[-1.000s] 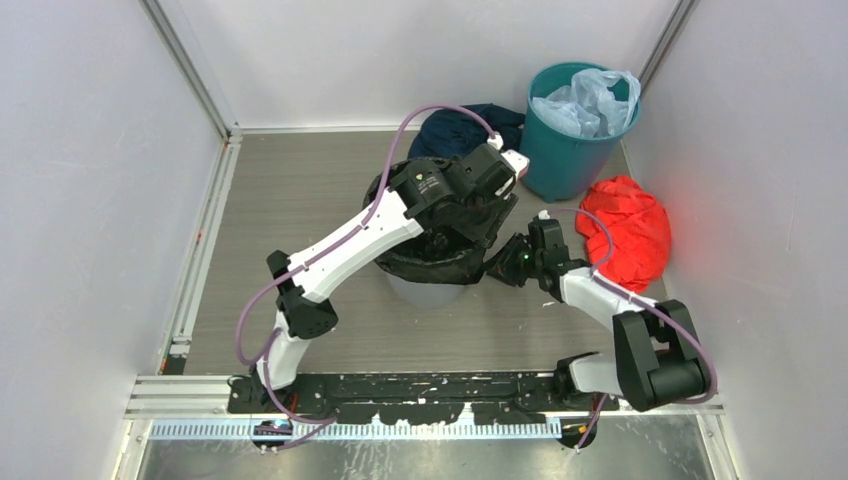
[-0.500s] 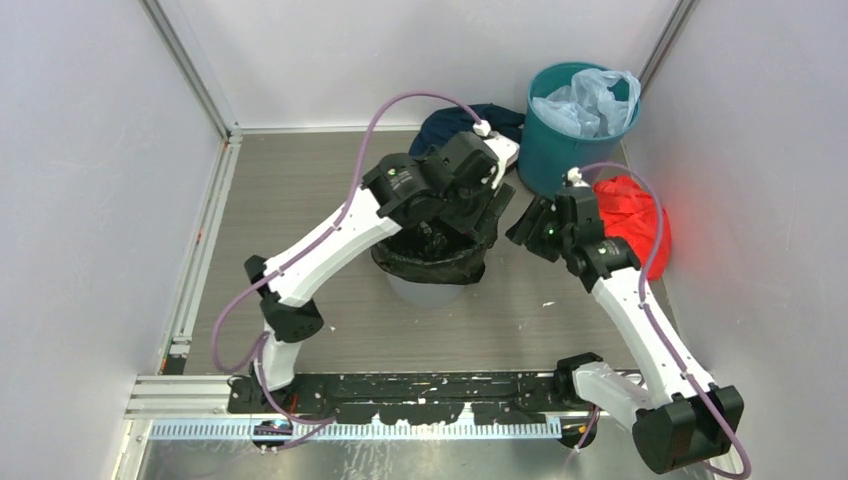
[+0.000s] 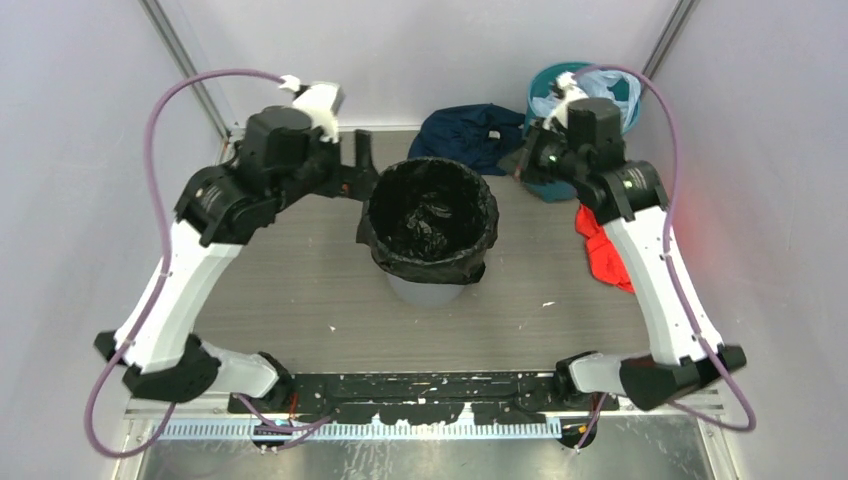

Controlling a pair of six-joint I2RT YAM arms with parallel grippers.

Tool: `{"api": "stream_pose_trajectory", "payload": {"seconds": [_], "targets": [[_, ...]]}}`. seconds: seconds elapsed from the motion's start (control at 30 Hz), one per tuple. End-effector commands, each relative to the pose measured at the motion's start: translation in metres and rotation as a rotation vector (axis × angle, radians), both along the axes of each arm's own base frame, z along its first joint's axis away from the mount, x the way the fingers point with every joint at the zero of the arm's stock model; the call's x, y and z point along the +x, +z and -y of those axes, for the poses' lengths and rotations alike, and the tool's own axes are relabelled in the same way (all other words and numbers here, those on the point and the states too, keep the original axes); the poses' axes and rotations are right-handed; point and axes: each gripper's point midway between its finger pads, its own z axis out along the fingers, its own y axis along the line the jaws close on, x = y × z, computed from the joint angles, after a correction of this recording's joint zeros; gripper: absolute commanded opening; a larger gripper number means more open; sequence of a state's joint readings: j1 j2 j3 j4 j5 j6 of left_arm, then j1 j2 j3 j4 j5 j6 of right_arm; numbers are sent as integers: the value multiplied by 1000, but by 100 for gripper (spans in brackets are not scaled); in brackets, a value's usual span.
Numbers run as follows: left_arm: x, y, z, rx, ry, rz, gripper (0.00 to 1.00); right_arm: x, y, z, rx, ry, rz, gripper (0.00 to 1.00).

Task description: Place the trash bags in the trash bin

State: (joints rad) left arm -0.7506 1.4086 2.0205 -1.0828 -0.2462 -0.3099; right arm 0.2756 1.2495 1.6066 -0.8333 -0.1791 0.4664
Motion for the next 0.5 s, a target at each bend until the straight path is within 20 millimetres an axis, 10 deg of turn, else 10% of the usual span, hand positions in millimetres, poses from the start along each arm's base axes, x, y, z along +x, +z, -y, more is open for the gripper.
{"api": "stream_pose_trajectory", "payload": {"seconds": [0.0, 0.23, 0.47], "targets": [[9, -2, -34, -75, 99, 43, 100, 0, 4, -61, -69, 224, -10, 1], [13, -53, -56, -70, 150, -54, 100, -4, -24, -133, -247, 378, -48, 1], [16, -84, -66, -104, 157, -133, 100, -2, -68, -146, -385, 376, -116, 1]]}}
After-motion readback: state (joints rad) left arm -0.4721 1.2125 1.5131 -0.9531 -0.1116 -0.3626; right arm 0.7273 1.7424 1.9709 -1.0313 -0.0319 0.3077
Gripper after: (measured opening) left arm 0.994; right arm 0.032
